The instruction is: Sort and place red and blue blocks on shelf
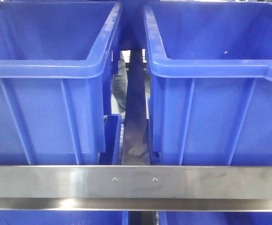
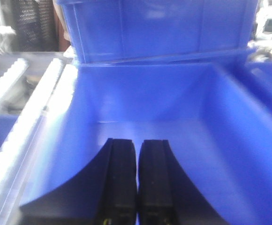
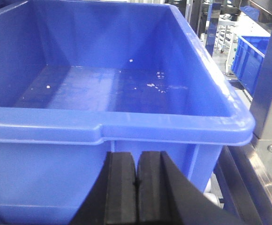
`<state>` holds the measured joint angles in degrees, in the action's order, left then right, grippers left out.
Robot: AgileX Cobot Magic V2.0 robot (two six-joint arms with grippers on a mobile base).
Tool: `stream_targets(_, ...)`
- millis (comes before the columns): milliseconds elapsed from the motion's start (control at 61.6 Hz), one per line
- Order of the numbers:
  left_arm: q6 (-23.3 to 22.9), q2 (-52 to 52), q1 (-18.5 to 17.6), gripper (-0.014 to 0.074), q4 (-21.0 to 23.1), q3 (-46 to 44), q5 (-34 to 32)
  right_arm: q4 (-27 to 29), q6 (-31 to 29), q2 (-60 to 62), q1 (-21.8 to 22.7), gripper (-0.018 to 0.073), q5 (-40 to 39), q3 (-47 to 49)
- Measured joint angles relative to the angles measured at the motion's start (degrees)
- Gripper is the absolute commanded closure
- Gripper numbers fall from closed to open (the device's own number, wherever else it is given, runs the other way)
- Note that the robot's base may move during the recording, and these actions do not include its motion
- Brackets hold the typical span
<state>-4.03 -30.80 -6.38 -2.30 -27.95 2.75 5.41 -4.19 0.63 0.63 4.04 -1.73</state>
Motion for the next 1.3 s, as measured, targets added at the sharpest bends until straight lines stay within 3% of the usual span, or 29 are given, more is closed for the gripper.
stream_targets(227, 4.6, 7.4, 3.6, 0.0474, 6.4, 9.9, -7.0, 0.0, 0.1, 0.0, 0.1, 0.0503, 0.0, 0.0)
stream_targets(600, 5.1, 26.6, 4.0, 0.0473, 7.2, 28.0, -7.9, 0.0, 0.1, 0.0, 0.1, 0.0503, 0.0, 0.0)
stream_targets(860, 4.6, 31.1, 4.0, 0.0473, 6.1, 28.3, -0.8, 0.0, 0.1, 0.0, 0.1, 0.0503, 0.0, 0.0)
stream_targets(1298, 4.6, 31.1, 4.0, 0.0473, 6.0, 28.3, -0.6, 0.0, 0.2, 0.0, 0.1, 0.0503, 0.0, 0.0)
